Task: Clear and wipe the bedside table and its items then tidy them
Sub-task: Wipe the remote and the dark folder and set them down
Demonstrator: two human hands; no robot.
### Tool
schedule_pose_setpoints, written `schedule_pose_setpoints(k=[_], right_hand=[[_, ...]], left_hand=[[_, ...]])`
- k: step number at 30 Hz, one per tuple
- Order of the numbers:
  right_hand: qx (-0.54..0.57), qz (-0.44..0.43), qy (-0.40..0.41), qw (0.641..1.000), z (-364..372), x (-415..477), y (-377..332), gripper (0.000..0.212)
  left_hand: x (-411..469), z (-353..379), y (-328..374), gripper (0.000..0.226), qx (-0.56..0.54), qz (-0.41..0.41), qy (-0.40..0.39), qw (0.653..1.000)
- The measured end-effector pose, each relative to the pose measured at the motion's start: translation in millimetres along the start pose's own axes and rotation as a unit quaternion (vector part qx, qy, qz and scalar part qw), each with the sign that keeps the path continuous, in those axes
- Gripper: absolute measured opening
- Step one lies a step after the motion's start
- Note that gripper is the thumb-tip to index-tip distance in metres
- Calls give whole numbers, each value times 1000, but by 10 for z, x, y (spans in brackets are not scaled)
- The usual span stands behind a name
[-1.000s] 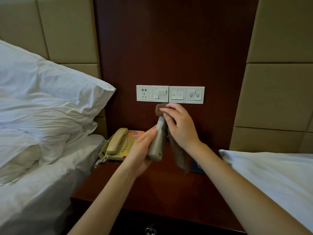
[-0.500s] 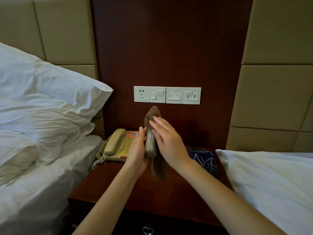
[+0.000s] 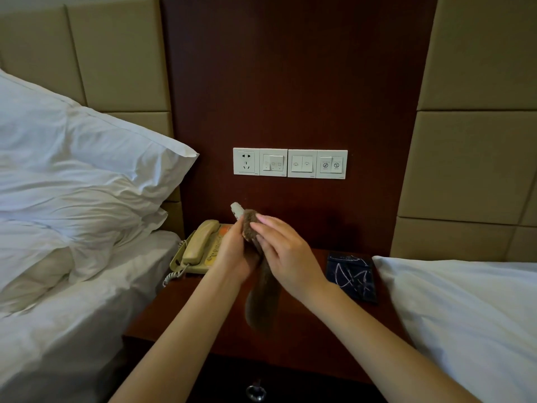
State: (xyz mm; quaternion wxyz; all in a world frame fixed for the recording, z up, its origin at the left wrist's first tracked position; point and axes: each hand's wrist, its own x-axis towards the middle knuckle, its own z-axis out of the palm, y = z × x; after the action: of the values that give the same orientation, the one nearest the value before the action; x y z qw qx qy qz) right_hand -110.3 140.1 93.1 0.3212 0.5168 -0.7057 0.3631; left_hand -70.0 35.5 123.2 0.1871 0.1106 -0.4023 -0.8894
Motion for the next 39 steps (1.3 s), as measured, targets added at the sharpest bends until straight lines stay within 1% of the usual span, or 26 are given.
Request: schedule_pose_setpoints(k=[2, 3, 5, 7, 12, 14, 16, 18, 19, 21, 24, 28, 29, 31, 34, 38, 39], right_hand=[[14, -1, 17, 1000, -6, -52, -30, 38], [15, -12, 19, 1000, 6, -111, -43, 38], [2, -39, 15, 999, 42, -241, -33, 37], [-18, -45, 20, 999, 56, -309, 29, 37], [-45, -52, 48, 996, -1, -226, 54, 36], [-49, -68, 51, 995, 3, -161, -6, 34], [-55, -87, 48, 993, 6, -122, -35, 34], [-57, -102, 49, 992, -22, -145, 7, 34], [-54, -103, 49, 992, -43, -179, 39, 35], [-46, -96, 53, 993, -78, -244, 89, 36], [-30, -76, 59, 995, -77, -264, 74, 36], [2, -66, 73, 995, -107, -235, -3, 37], [10, -66, 77, 995, -121, -238, -11, 37], [19, -72, 75, 994, -135, -250, -20, 36], [18, -84, 54, 995, -101, -284, -22, 35], [20, -68, 52, 996, -70, -299, -12, 34], [19, -69, 50, 996, -65, -293, -15, 34]], left_hand=[[13, 16, -3, 30, -28, -4, 14, 1000], [17, 16, 12, 29, -49, -3, 35, 998], [-1, 38, 36, 33, -124, -14, 50, 991], [-36, 58, 39, 38, -166, -30, 62, 984], [-194, 147, 55, 40, -151, -74, 65, 984], [-216, 182, 30, 38, -139, -48, 68, 987], [-258, 225, 21, 41, -125, -34, 71, 989], [-284, 210, 46, 36, -168, -52, 62, 983], [-291, 194, 65, 37, -180, -67, 56, 980], [-261, 152, 84, 38, -187, -94, 53, 976], [-245, 143, 59, 38, -212, -100, 47, 971], [-219, 69, 9, 35, -232, -94, -15, 968], [-193, 39, 7, 34, -231, -102, -33, 967], [-143, -13, 26, 36, -208, -128, -45, 969], [-99, -73, 59, 40, -134, -144, -26, 980], [-115, -117, 84, 45, -44, -141, -51, 988], [-121, -122, 90, 42, -19, -140, -60, 988]])
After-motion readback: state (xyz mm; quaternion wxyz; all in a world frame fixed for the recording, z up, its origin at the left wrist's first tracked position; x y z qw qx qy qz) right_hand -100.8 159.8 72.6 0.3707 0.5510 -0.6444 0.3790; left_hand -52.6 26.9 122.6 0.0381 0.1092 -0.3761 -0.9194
